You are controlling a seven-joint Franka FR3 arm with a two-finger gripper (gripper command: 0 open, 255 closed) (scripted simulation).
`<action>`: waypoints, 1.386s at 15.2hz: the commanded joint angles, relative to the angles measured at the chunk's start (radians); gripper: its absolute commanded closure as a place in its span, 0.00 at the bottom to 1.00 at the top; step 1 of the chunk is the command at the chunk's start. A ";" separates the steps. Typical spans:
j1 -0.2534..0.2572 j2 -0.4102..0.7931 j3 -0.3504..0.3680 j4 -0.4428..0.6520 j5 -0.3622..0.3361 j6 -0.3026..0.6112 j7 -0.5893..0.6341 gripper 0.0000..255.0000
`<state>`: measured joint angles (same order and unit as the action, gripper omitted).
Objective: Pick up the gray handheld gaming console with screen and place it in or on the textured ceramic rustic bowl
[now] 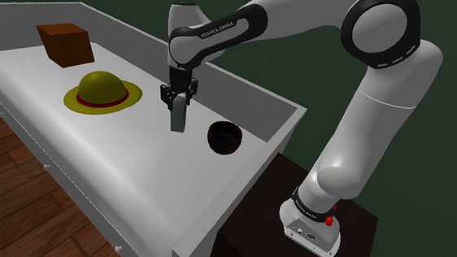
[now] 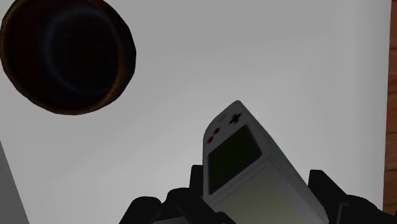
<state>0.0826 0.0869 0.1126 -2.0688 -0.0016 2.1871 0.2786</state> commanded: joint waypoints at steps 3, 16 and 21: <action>-0.039 -0.083 -0.032 -0.073 0.014 -0.010 -0.079 1.00; -0.176 -0.313 -0.199 -0.247 0.002 -0.069 -0.374 1.00; -0.196 -0.319 -0.230 -0.283 -0.005 -0.040 -0.420 1.00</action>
<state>-0.1130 -0.2348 -0.1156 -2.3421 -0.0070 2.1342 -0.1385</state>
